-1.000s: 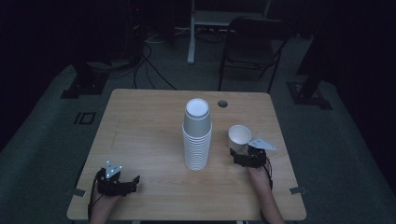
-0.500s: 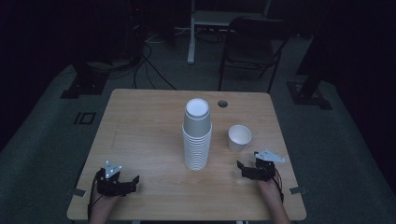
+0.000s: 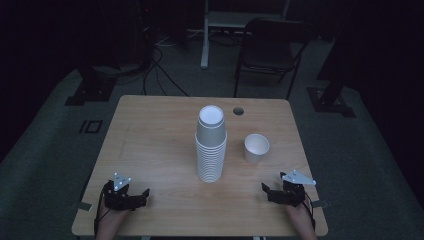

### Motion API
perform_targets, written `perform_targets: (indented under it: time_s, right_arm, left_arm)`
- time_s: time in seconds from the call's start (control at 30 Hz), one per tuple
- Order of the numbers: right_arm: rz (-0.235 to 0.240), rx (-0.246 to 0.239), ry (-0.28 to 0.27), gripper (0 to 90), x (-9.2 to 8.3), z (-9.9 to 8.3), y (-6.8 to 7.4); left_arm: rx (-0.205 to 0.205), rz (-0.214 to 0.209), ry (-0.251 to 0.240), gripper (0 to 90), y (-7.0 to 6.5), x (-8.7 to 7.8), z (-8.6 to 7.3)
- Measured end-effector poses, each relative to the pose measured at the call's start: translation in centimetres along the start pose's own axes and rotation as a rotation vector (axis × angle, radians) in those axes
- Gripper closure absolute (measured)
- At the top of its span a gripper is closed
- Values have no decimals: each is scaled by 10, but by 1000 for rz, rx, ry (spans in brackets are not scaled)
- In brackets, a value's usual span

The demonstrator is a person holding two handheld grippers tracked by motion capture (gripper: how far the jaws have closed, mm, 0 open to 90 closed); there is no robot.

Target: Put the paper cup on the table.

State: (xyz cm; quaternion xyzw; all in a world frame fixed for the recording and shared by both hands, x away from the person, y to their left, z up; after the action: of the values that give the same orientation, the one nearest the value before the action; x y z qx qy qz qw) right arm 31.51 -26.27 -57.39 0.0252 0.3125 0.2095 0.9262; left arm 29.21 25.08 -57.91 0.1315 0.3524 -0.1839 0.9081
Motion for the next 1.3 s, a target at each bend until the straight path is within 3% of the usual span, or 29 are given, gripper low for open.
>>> perform_targets:
  time_s: [0.67,0.83,1.17,1.3]
  right_arm:
    - [-134,66,53,100,-26,-26,-30]
    - [-172,77,73,100,-29,-30,-35]
    - [-240,160,102,101,-32,-34,-46]
    - [-249,158,103,101,-32,-34,-46]
  left_arm:
    - [4,6,13,0,0,1,-3]
    - [6,8,14,0,0,1,-3]
    - [-4,25,9,0,1,2,-4]
    - [0,33,15,0,1,3,-4]
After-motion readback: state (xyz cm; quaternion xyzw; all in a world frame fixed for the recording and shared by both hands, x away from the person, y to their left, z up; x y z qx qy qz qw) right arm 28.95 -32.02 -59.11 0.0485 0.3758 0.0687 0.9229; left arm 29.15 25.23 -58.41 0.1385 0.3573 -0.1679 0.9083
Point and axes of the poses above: each handheld gripper's, and its own axes: x roughly forward along the jaws, z roughly out of its top, y roughly to its left, the point moved 5 cm from there along x, roughly forward along the jaws, and after that the axes turned 10 degrees about x, right-handed, at the moved point
